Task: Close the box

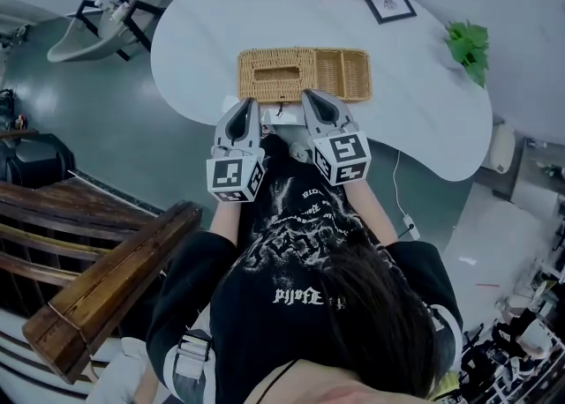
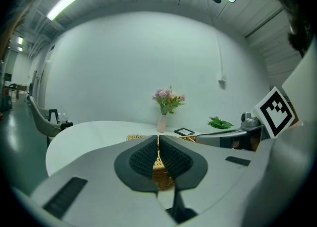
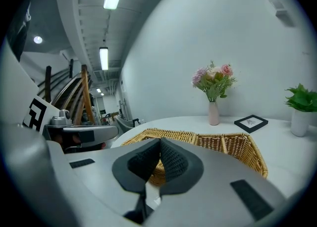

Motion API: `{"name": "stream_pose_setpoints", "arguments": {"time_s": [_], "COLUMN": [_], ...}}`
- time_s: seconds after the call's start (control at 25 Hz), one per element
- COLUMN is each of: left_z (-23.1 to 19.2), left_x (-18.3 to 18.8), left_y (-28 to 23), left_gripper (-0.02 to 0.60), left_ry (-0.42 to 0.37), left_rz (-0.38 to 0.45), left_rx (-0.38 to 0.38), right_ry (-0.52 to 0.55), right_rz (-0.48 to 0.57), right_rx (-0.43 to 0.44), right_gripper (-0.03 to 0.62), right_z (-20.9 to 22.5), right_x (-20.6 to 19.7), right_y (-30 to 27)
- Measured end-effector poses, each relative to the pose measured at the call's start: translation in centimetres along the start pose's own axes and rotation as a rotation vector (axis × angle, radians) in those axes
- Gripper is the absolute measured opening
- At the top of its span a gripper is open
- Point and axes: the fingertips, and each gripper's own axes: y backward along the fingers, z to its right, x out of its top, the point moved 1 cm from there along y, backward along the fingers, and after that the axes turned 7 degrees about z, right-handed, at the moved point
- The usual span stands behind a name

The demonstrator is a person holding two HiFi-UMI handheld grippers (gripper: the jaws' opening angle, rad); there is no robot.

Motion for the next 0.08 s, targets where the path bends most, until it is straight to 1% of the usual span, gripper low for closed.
{"name": "stream_pose_setpoints", "arguments": {"time_s": [0.08], "left_z": [-0.04], "left_x": [-0.20], "left_y": [0.03], "left_gripper": [0.028], "left_ry": [0.001], "left_rz": [-0.002], "left_rx": [0.003], "right_ry": [0.001], "right_rz": [-0.002], "right_rx": [0.004], "right_gripper": [0.025], "right_z": [-0.08], "right_x": [-0.15], "right_y": [0.02]}}
